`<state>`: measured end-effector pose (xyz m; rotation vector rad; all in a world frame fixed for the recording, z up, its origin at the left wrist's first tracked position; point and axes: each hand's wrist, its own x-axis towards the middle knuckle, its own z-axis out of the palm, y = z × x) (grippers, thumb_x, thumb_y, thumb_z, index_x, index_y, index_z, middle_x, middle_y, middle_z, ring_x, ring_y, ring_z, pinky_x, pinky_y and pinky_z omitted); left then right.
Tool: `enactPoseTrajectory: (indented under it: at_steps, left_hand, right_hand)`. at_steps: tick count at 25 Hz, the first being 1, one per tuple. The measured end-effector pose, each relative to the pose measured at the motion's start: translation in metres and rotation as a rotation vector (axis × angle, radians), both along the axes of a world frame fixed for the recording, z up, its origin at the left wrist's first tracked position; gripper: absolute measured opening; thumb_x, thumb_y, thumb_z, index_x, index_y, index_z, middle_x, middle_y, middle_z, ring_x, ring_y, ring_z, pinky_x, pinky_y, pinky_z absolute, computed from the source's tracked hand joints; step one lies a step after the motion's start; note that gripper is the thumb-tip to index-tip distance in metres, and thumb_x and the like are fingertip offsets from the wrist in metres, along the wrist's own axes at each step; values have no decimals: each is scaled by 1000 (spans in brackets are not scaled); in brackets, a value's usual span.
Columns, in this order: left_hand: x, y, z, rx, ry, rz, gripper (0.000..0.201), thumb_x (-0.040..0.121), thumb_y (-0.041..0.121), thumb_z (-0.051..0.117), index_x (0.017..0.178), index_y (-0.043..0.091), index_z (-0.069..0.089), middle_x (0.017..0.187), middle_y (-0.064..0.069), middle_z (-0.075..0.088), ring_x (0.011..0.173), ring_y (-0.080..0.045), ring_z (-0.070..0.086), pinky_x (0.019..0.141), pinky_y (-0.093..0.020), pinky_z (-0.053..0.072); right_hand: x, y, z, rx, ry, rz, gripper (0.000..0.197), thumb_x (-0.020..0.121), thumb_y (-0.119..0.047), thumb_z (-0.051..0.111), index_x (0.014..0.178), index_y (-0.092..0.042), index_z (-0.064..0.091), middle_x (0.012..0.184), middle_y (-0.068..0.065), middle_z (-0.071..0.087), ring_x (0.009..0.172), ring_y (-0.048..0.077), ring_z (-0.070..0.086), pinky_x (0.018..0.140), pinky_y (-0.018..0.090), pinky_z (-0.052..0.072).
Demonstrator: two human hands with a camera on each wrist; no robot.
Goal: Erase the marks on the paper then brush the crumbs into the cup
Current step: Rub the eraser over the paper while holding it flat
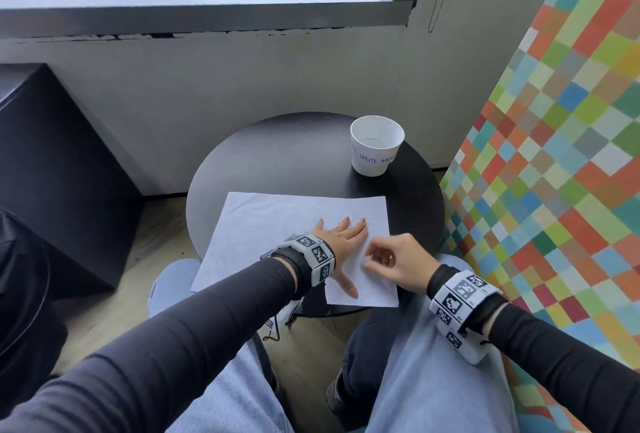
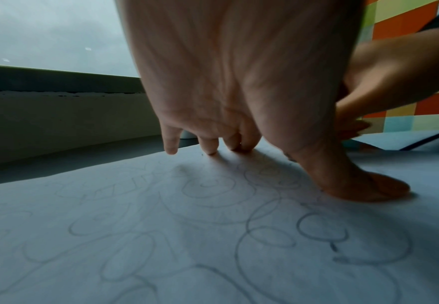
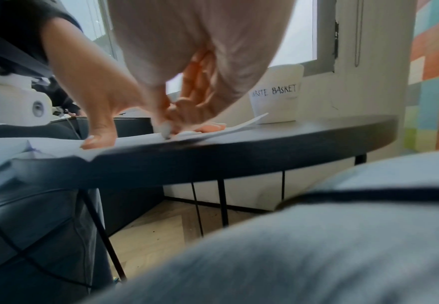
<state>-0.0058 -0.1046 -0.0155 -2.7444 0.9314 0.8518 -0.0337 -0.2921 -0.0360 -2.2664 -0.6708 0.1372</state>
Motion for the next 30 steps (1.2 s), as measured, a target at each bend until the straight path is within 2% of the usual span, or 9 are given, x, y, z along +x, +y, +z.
enactPoseTrajectory:
  at_steps: [2, 6, 10, 14, 18, 23, 26, 28, 30]
  left_hand:
    - [-1, -1, 1, 10, -9, -2, 136, 68, 73, 71, 156, 14, -15, 163, 4, -21, 152, -23, -11, 117, -66, 8]
    - [-1, 0, 3, -1, 5, 2, 134, 69, 72, 71, 156, 16, -15, 163, 4, -21, 152, -23, -12, 117, -65, 6]
    - [-3, 0, 3, 38, -55, 35, 139, 66, 78, 68, 156, 11, -15, 164, -1, -18, 152, -26, -8, 114, -69, -4]
    - [-6, -1, 6, 78, -90, 96, 140, 65, 81, 65, 156, 10, -15, 164, -7, -18, 152, -31, -7, 110, -69, -11]
    - [-9, -1, 8, 91, -90, 132, 139, 64, 83, 65, 156, 17, -15, 164, -7, -20, 152, -32, -9, 110, -71, -11]
    - [-7, 1, 7, 108, -86, 168, 137, 62, 85, 64, 156, 25, -15, 163, -9, -21, 151, -35, -10, 110, -72, -12]
    - [-7, 2, 5, 129, -91, 166, 139, 60, 86, 64, 156, 26, -16, 163, -10, -22, 151, -36, -11, 109, -73, -12]
    - [-6, 1, 7, 146, -90, 154, 141, 60, 85, 66, 156, 25, -18, 162, -11, -22, 151, -36, -11, 110, -73, -11]
    - [-5, 0, 9, 162, -90, 149, 141, 60, 83, 68, 156, 24, -18, 162, -12, -22, 151, -37, -10, 110, -73, -9]
  right_hand:
    - [-8, 5, 0, -29, 37, 139, 14, 80, -25, 76, 81, -14, 69, 61, -11, 59, 56, 4, 53, 59, 13, 41]
    - [6, -3, 2, -50, -56, -98, 14, 79, -24, 76, 81, -12, 68, 61, -14, 57, 54, 4, 52, 60, 19, 42]
    - [-9, 6, 3, -52, 42, 120, 11, 79, -25, 76, 80, -17, 68, 60, -14, 57, 56, 5, 53, 58, 12, 42]
    - [-1, 7, 6, -64, -27, -64, 11, 80, -23, 73, 80, -15, 66, 60, -12, 56, 56, 6, 52, 58, 14, 41]
    - [-10, 16, 4, -76, 22, 114, 15, 80, -25, 74, 80, -13, 67, 61, -13, 56, 56, 5, 52, 58, 13, 41]
    - [0, 17, 4, -67, -3, -47, 13, 81, -22, 71, 80, -11, 64, 62, -5, 59, 54, 5, 50, 59, 19, 42]
    - [-5, 19, 4, -73, 33, 78, 13, 82, -24, 72, 82, -13, 67, 63, -9, 59, 56, 5, 52, 59, 15, 43]
    - [-1, 17, 4, -79, 23, 32, 13, 81, -25, 73, 83, -14, 68, 62, -13, 57, 57, 2, 53, 60, 10, 40]
    - [2, 18, 4, -75, -9, -72, 11, 82, -24, 72, 82, -14, 66, 61, -13, 55, 57, 1, 52, 59, 11, 37]
